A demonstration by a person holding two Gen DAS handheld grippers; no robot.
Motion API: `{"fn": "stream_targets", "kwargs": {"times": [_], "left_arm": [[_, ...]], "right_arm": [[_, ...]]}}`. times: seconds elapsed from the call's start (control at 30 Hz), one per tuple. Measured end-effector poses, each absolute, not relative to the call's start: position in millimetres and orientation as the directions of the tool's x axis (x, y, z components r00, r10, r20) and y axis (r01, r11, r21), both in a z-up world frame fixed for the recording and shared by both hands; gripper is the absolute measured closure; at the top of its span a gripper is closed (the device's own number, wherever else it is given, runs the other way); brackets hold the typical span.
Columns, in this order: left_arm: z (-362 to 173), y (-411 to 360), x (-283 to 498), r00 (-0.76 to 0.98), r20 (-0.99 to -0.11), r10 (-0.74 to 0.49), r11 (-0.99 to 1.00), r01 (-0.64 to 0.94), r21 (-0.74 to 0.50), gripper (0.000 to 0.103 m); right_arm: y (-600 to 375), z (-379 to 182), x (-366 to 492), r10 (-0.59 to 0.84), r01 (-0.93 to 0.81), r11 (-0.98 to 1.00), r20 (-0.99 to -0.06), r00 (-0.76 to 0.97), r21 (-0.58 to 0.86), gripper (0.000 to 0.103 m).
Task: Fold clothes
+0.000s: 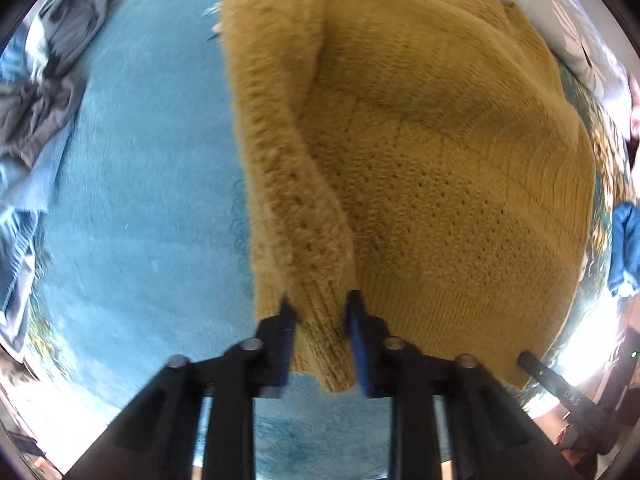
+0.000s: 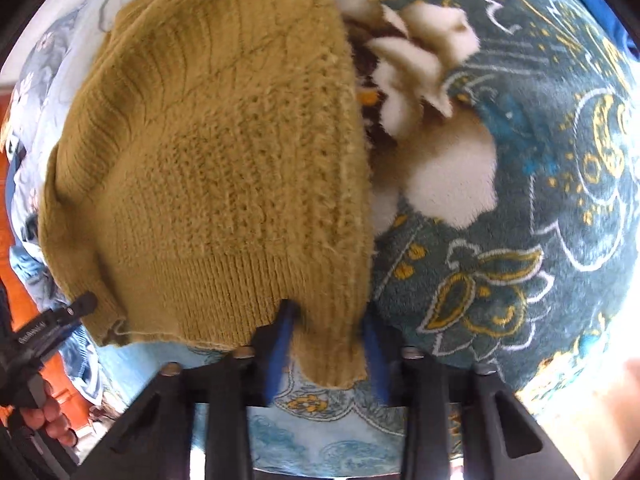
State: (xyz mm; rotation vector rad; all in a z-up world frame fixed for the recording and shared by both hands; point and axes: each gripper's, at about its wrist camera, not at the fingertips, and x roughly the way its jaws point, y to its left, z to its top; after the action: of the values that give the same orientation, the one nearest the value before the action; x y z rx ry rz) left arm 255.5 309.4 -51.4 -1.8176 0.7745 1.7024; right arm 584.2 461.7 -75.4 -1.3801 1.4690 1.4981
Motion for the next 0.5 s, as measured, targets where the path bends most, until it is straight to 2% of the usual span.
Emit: {"fn": "stream_targets", "kwargs": {"times": [0.03,0.1,0.3,0.5], "left_arm": [[-50.6,306.9,252.2,0.047,-0.998,-0.052,-0.705,-0.710,0.003,0.090],[-47.1,302.0,246.0,0.043,-0.998,-0.051,-0.714,-0.700,0.007,0.092],[-18.4,279.9,223.3,0.007,-1.000,-0.020,-0.734,-0.679,0.010,0.092],[-3.5,253.4,229.2,0.097,-0.995,0.019,-0.723,-0.686,-0.081,0.092]], "right_arm": [[462.8,-73.2,586.4,-0.233,-0.932,-0.181,-0.934,-0.270,0.314,0.085],[465.0,-68.9,590.9,-0.239,-0.930,-0.165,-0.928,-0.285,0.328,0.088],[474.8,-34.2,592.9,-0.208,-0.918,-0.259,-0.945,-0.252,0.302,0.091],[494.0,10.1,612.0,-0.137,-0.909,-0.341,-0.969,-0.204,0.239,0.092]]}}
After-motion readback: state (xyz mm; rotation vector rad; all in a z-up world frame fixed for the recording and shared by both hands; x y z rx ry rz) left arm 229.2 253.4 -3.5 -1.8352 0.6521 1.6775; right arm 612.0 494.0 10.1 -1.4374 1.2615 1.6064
